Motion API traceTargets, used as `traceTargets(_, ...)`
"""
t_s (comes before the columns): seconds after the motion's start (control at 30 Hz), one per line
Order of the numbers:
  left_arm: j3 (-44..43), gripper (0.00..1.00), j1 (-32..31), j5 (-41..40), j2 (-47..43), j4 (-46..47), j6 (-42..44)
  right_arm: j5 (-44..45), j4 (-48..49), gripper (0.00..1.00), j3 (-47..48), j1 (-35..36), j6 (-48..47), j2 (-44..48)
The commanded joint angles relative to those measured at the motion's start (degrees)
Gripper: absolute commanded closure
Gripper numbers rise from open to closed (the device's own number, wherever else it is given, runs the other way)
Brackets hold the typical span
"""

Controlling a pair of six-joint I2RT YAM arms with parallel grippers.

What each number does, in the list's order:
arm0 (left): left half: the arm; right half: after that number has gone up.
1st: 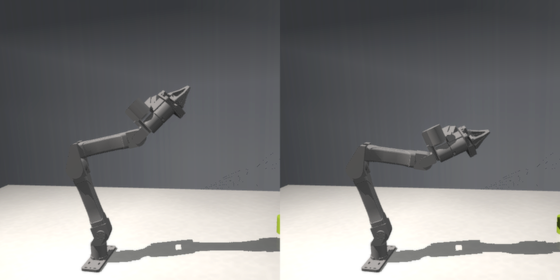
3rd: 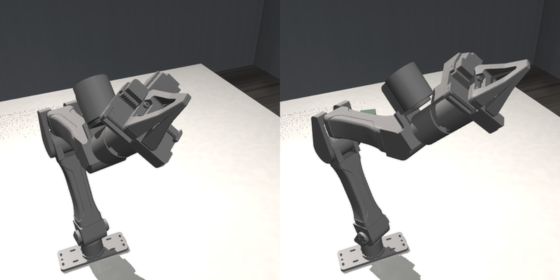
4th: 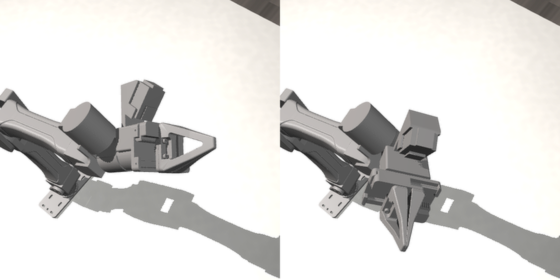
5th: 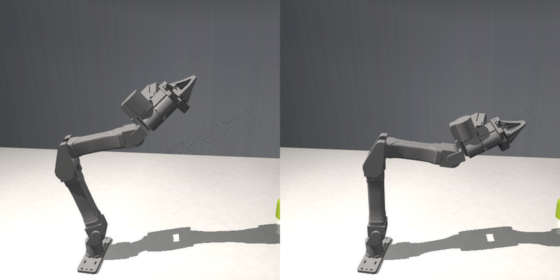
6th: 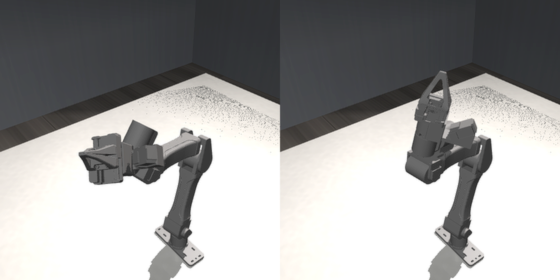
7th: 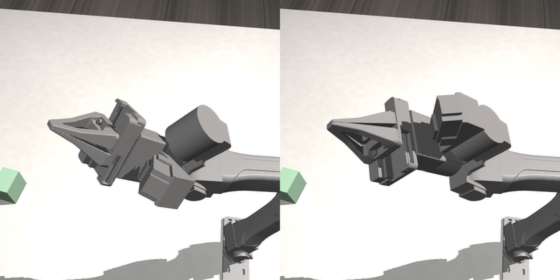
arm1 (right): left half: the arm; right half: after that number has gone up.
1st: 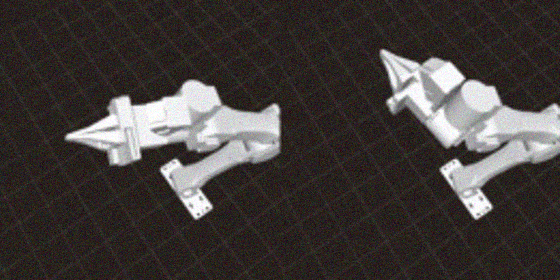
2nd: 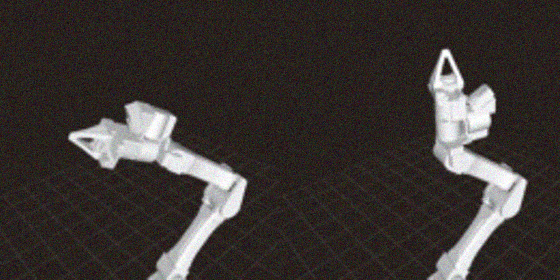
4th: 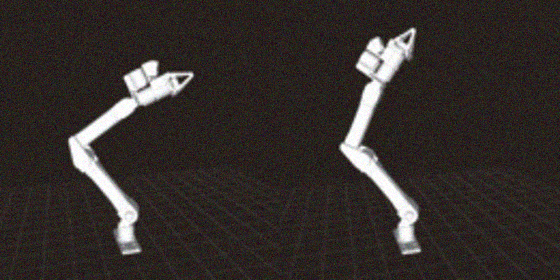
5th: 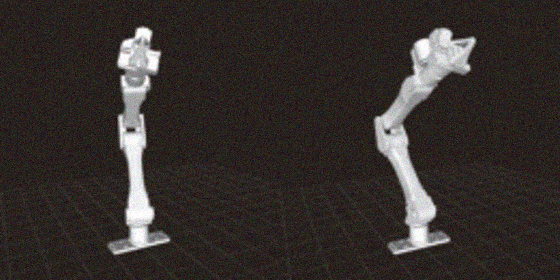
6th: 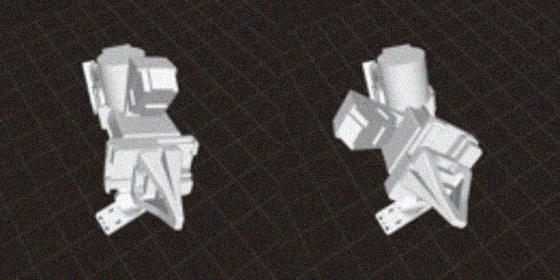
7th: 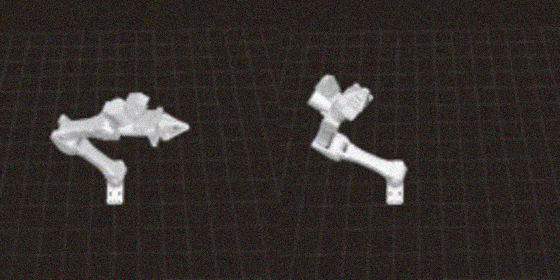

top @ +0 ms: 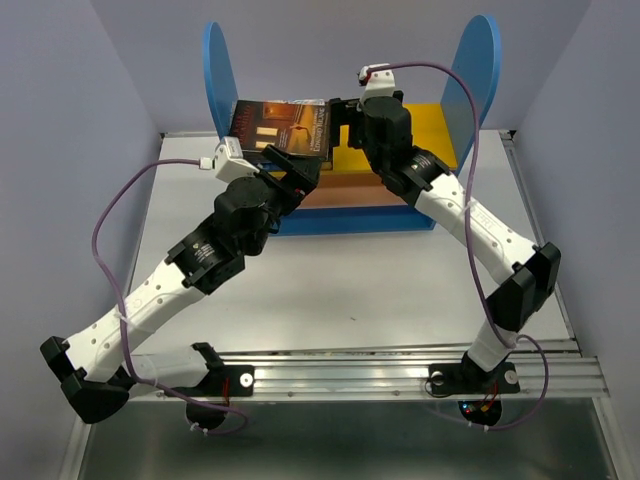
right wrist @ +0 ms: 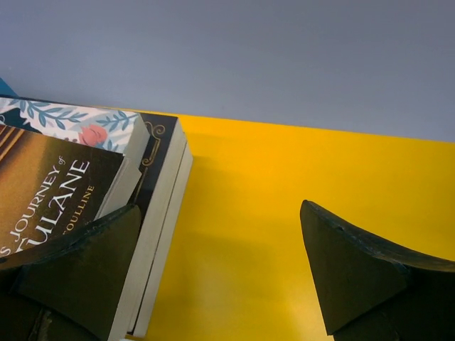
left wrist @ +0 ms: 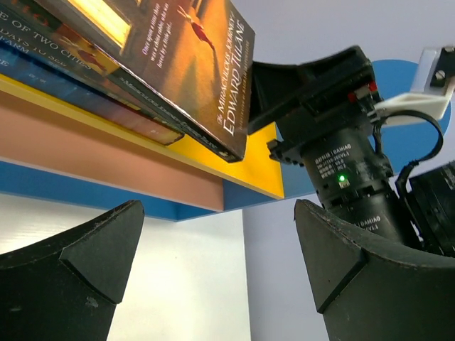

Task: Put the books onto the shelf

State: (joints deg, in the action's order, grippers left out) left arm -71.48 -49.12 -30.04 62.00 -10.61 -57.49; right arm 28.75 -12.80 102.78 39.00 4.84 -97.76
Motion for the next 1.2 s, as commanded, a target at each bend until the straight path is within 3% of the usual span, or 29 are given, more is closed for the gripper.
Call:
traceTargets(0.0,0.73,0.01,-0.18,-0.02,-1.35,2.0,3.09,-3.0,1.64,0.0,6.81,-0.07,-2.47,-2.96)
traceTargets(0.4,-2.16,0.01,0.34,-2.74,-1.53,2.35,8.01,-2.64,1.55,0.0,13.32,-0.07,-3.79,-7.97)
traceTargets(0.53,-4.19,0.01,2.45,0.33,-0.39,2.0,9.77,-4.05,1.37,0.0,13.06,-0.07,-3.0,-8.15)
traceTargets(0.73,-6.12,0.01,11.31,10.08,2.86,1.82,10.82,-3.1,1.37,0.0,12.27,-0.07,-2.91,-7.71)
traceTargets(1.17,-5.86,0.01,13.18,15.53,1.55,3.93,12.76,6.31,1.46,0.0,12.45,-0.07,-7.47,-7.19)
